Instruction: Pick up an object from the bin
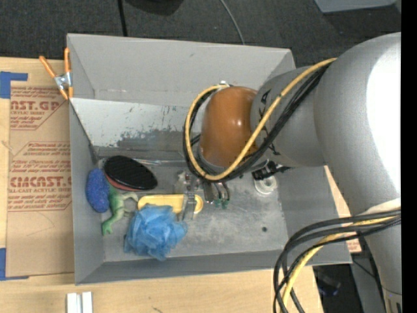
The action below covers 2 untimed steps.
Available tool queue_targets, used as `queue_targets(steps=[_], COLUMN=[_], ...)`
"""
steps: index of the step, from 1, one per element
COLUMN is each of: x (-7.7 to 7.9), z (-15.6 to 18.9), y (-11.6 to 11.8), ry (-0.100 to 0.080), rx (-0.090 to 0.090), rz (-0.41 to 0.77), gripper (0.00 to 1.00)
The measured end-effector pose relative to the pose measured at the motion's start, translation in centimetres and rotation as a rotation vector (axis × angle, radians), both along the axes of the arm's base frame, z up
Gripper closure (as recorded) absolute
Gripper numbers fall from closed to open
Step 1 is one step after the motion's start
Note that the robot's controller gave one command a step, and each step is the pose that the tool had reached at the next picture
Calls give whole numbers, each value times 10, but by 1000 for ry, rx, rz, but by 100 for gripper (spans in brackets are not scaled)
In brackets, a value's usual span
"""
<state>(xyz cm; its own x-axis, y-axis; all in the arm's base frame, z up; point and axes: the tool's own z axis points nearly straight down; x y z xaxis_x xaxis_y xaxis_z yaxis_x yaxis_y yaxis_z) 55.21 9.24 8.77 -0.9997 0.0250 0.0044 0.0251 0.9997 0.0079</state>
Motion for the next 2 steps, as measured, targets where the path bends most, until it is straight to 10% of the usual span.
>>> queue_targets(steps=[1, 2], x=[10, 0], z=[0, 125], y=[-3, -8], ry=[-6, -3], rx=[1, 0], rz=[3, 61], gripper=[100, 100])
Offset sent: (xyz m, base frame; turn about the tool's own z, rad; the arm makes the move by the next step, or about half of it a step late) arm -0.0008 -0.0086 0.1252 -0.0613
